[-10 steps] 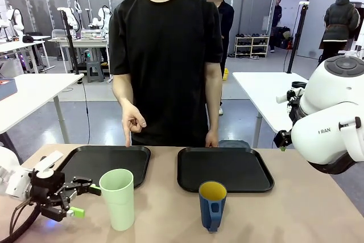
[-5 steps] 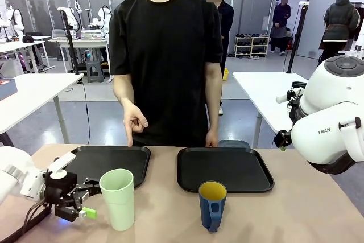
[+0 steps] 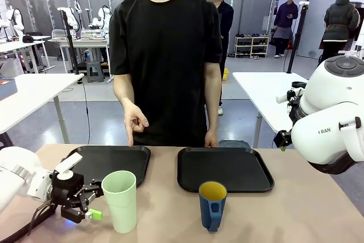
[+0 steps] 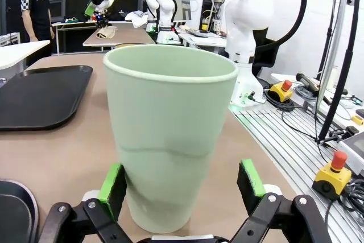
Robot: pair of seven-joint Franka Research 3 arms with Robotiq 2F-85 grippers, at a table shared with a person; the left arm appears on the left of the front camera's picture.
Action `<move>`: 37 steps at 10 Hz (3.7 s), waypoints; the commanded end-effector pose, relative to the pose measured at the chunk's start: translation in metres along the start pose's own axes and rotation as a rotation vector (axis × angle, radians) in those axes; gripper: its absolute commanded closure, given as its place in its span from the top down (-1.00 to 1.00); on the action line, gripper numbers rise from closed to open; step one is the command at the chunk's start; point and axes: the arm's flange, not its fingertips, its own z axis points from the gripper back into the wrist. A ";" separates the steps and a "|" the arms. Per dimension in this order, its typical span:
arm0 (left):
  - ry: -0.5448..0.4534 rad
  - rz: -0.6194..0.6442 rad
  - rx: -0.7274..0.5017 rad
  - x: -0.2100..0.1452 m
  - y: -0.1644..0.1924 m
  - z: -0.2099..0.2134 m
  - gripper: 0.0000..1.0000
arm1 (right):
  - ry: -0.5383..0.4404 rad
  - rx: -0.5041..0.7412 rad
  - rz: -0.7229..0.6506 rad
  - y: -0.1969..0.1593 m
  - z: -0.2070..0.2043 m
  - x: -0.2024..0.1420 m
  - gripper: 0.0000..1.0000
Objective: Sort and store the cups by type.
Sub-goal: Pick up the Reusable plastic cup.
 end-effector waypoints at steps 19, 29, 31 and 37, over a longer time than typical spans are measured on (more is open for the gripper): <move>-0.049 -0.036 -0.032 -0.021 0.017 -0.048 1.00 | -0.001 -0.005 0.005 0.001 -0.001 0.000 1.00; -0.064 -0.064 -0.077 -0.026 0.018 -0.059 0.46 | -0.001 -0.005 0.005 0.001 -0.001 0.000 1.00; -0.064 -0.055 -0.081 -0.026 0.016 -0.058 0.08 | -0.001 -0.005 0.005 0.001 -0.001 0.000 1.00; -0.101 -0.138 0.030 0.013 -0.021 0.008 -0.13 | -0.001 -0.005 0.005 0.001 -0.001 0.000 1.00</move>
